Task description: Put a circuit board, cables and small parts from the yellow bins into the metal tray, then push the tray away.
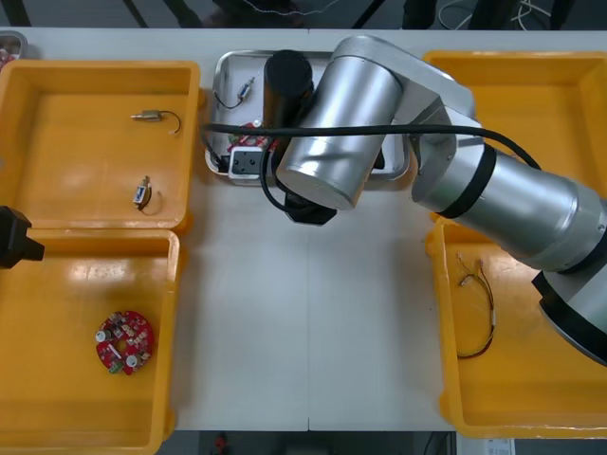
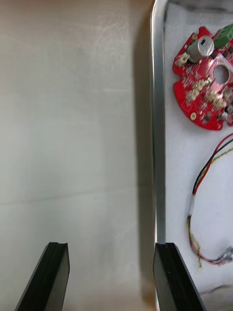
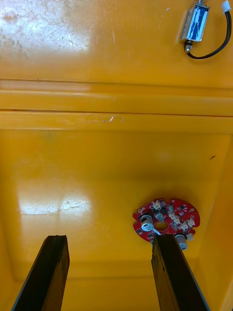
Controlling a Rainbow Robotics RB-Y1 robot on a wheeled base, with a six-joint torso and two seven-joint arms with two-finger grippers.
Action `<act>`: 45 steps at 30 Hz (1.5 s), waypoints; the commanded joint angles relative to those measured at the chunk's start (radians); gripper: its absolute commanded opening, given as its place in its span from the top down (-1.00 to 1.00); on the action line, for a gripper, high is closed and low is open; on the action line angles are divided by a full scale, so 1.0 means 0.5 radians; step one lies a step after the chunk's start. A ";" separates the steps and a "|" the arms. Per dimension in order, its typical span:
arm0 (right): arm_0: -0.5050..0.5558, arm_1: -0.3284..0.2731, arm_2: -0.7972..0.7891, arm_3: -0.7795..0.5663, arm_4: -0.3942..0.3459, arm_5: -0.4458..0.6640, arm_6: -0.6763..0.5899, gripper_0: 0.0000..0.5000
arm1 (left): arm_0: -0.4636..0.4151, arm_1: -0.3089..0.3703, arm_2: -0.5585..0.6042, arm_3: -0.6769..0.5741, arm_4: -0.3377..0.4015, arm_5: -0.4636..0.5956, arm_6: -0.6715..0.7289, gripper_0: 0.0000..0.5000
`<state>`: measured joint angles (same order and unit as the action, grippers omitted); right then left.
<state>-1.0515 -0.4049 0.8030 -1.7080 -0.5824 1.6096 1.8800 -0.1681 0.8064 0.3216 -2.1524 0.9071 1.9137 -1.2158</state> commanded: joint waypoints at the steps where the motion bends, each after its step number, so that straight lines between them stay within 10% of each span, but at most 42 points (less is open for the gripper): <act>1: 0.186 0.015 -0.278 -0.278 0.070 0.251 -0.063 -1.00 | 0.042 0.087 0.062 -0.058 0.014 0.012 -0.176 -1.00; 7: 0.354 0.015 -0.548 -0.490 0.125 0.616 -0.118 -1.00 | 0.042 0.087 0.062 -0.058 0.014 0.012 -0.176 -1.00; 30: 1.054 -0.160 -1.453 -1.063 0.113 0.620 -0.928 -1.00 | 0.042 0.087 0.062 -0.058 0.014 0.012 -0.176 -1.00; 45: 1.425 -0.292 -1.993 -1.103 0.057 0.620 -0.962 -1.00 | 0.042 0.087 0.062 -0.058 0.014 0.012 -0.176 -1.00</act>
<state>-0.3748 -0.5070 -0.1430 -2.2220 -0.5385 1.9168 1.4227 -0.1675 0.8069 0.3223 -2.1536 0.9073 1.9137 -1.2158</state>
